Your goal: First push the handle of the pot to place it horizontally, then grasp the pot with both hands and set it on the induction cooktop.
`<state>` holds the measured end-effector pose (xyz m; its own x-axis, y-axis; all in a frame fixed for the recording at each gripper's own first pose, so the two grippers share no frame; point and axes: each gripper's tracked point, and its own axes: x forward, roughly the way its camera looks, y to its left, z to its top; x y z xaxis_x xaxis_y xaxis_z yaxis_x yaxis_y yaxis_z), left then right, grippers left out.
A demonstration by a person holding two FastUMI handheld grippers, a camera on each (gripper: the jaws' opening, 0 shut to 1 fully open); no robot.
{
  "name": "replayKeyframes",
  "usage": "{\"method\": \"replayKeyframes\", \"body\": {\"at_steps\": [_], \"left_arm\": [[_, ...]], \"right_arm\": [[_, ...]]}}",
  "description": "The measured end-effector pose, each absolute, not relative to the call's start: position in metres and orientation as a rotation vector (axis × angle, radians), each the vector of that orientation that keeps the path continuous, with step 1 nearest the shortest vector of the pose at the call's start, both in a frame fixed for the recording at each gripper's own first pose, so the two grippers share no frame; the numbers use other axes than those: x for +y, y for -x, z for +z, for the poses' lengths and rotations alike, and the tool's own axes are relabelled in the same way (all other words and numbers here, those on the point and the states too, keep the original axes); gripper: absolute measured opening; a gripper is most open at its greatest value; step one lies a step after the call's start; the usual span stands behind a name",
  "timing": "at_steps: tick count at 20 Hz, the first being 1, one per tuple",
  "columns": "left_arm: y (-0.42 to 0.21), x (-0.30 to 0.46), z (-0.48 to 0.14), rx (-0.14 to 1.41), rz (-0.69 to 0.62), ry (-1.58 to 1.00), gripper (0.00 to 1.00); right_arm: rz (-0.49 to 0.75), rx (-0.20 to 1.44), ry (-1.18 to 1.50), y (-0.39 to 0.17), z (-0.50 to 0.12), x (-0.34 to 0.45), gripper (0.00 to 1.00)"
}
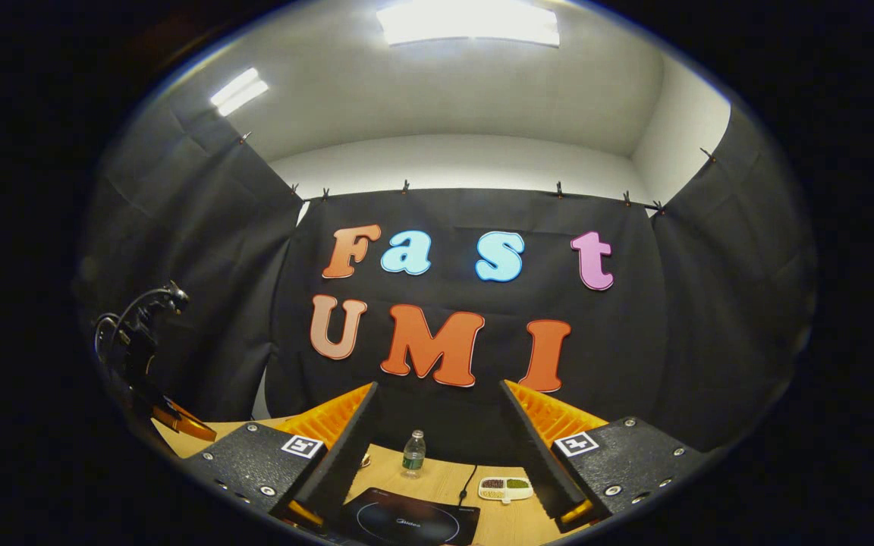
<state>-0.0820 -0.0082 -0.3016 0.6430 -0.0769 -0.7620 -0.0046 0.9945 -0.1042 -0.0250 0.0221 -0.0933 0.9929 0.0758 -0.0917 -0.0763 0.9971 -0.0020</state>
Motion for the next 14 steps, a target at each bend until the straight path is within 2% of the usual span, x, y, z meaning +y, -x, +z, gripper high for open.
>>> {"method": "replayKeyframes", "body": {"at_steps": [4,7,8,9,14], "left_arm": [[0.112,-0.013,-0.344,1.018,-0.022,0.180,0.03],[0.124,-0.014,-0.366,1.080,-0.011,0.224,0.03],[0.130,-0.014,-0.374,1.103,-0.007,0.244,0.00],[0.134,-0.014,-0.380,1.126,-0.003,0.268,0.03],[0.154,-0.012,-0.410,1.232,0.030,0.389,0.02]], "right_arm": [[0.059,0.091,0.008,0.028,-0.109,0.015,0.95],[0.040,0.085,0.013,0.029,-0.119,0.008,0.95],[0.032,0.086,0.019,0.030,-0.122,0.006,0.95],[0.023,0.087,0.024,0.030,-0.125,0.003,0.95],[0.012,0.088,0.027,0.028,-0.136,0.001,0.95]]}}
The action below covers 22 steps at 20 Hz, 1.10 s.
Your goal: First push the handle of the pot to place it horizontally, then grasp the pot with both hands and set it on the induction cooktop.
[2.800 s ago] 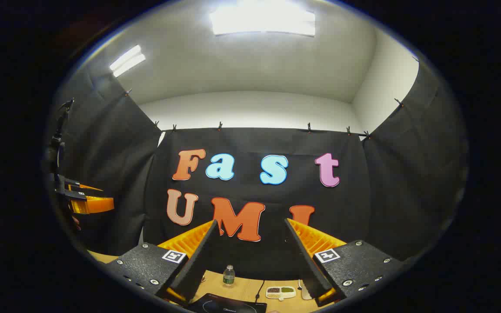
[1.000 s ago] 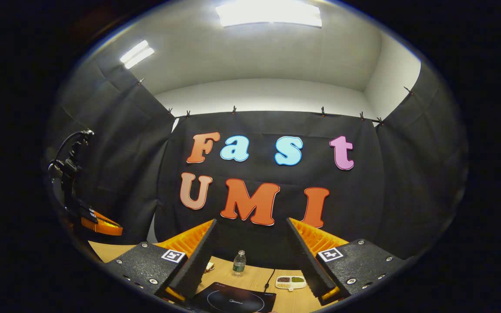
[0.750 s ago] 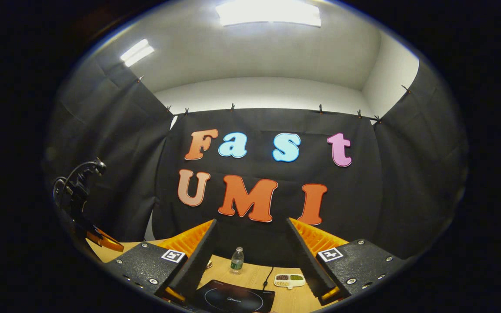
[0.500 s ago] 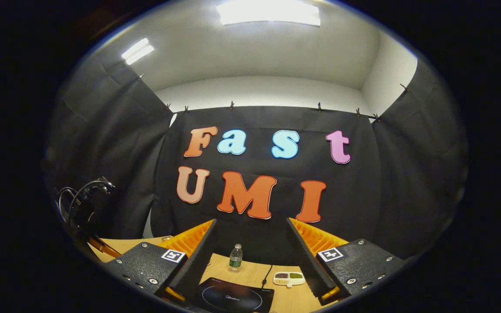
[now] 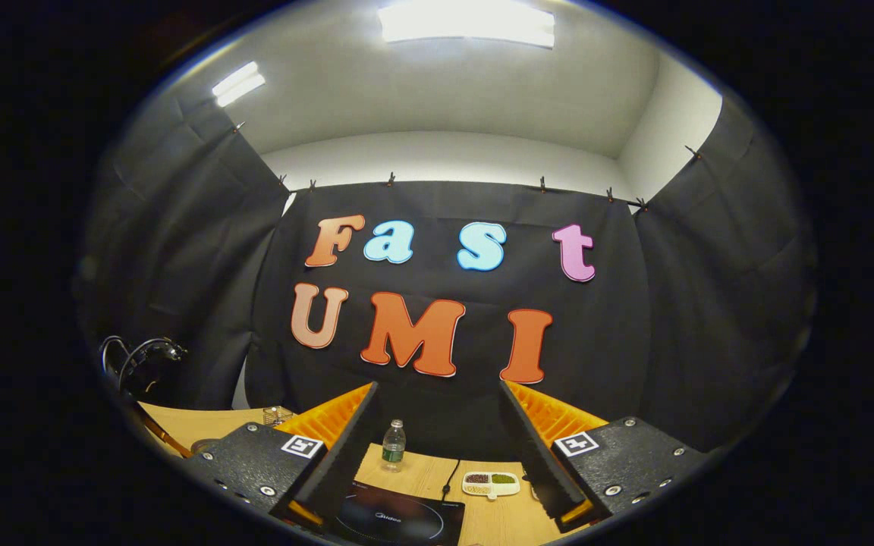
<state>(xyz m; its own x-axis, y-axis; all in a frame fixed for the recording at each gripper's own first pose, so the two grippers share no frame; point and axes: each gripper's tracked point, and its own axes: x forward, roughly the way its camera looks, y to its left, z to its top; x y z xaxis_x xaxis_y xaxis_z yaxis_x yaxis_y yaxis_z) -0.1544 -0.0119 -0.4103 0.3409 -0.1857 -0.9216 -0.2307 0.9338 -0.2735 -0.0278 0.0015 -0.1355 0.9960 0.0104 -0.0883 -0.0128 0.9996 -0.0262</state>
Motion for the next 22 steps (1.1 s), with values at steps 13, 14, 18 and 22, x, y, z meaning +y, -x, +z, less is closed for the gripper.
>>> {"method": "replayKeyframes", "body": {"at_steps": [13,14,18,22], "left_arm": [[0.179,-0.012,-0.458,1.360,0.085,0.507,0.02],[0.183,-0.014,-0.460,1.374,0.079,0.504,0.02],[0.188,-0.008,-0.472,1.403,0.108,0.507,0.02],[0.189,-0.003,-0.484,1.429,0.140,0.559,0.01]], "right_arm": [[0.007,0.156,0.024,0.023,-0.169,0.003,0.95],[0.009,0.163,0.021,0.022,-0.172,0.004,0.95],[0.012,0.180,0.010,0.022,-0.178,0.006,0.95],[0.015,0.198,0.007,0.021,-0.185,0.006,0.95]]}}
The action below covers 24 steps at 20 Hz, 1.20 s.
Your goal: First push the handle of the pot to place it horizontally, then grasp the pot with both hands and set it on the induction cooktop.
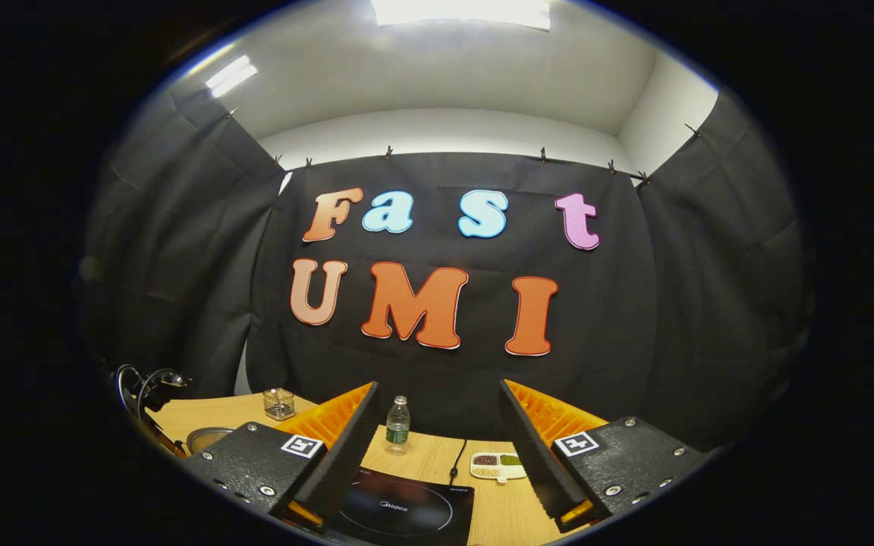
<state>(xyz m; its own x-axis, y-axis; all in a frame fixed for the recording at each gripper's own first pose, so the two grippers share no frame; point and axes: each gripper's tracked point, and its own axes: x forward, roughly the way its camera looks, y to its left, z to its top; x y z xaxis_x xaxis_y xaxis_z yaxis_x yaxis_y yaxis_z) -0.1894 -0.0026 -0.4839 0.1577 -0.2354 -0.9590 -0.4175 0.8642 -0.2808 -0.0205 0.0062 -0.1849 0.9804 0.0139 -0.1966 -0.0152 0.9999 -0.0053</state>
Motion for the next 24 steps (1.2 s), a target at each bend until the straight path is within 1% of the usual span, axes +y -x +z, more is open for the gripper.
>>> {"method": "replayKeyframes", "body": {"at_steps": [9,19,24], "left_arm": [[0.181,0.025,-0.488,1.420,0.193,0.517,0.01],[0.177,0.100,-0.485,1.386,0.310,0.414,0.01],[0.161,0.124,-0.492,1.354,0.315,0.327,0.01]], "right_arm": [[0.027,0.239,-0.003,0.016,-0.201,0.013,0.95],[0.056,0.312,-0.082,0.003,-0.231,0.044,0.95],[0.092,0.369,-0.085,0.001,-0.250,0.065,0.95]]}}
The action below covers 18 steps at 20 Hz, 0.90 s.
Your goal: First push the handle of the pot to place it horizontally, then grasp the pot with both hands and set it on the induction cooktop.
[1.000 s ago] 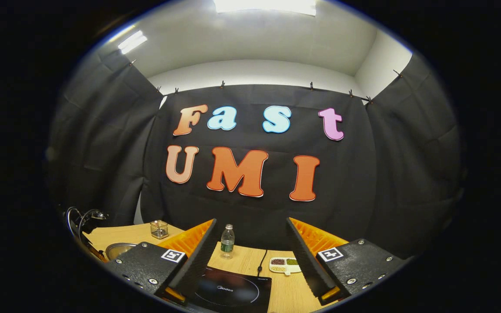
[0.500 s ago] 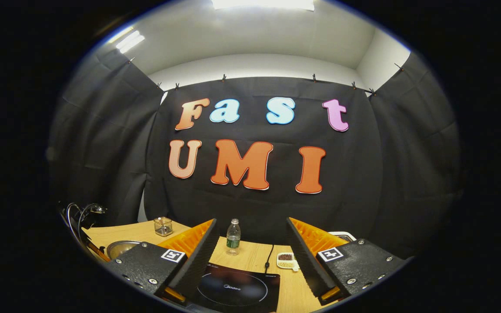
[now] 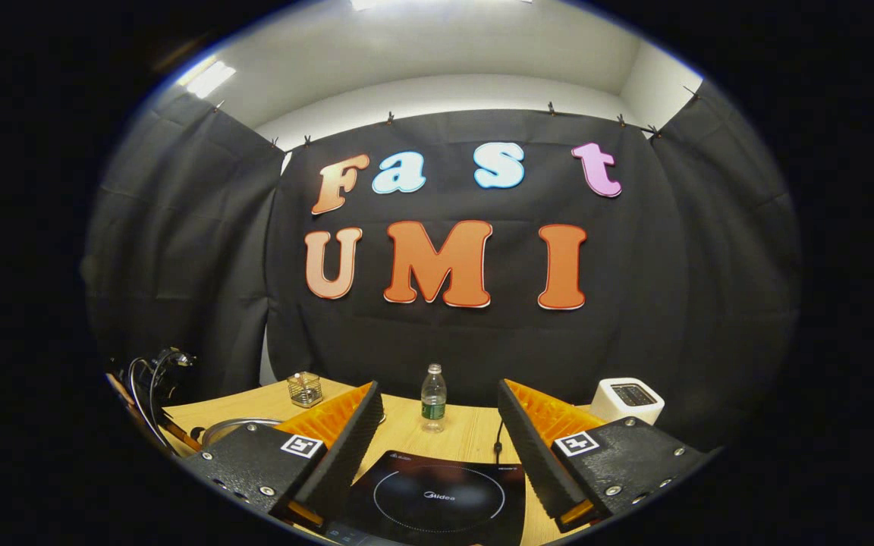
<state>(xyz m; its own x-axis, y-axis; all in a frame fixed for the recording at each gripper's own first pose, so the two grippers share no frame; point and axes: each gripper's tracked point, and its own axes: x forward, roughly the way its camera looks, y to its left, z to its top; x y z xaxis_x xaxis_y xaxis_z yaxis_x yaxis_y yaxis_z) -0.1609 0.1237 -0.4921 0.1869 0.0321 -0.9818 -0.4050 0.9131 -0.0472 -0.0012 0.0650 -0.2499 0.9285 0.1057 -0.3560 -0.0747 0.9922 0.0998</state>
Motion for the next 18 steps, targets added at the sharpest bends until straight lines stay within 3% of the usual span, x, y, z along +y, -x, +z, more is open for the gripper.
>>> {"method": "replayKeyframes", "body": {"at_steps": [18], "left_arm": [[0.089,0.204,-0.517,1.176,0.317,-0.050,0.04]], "right_arm": [[0.264,0.683,-0.119,0.004,-0.357,0.160,0.96]]}}
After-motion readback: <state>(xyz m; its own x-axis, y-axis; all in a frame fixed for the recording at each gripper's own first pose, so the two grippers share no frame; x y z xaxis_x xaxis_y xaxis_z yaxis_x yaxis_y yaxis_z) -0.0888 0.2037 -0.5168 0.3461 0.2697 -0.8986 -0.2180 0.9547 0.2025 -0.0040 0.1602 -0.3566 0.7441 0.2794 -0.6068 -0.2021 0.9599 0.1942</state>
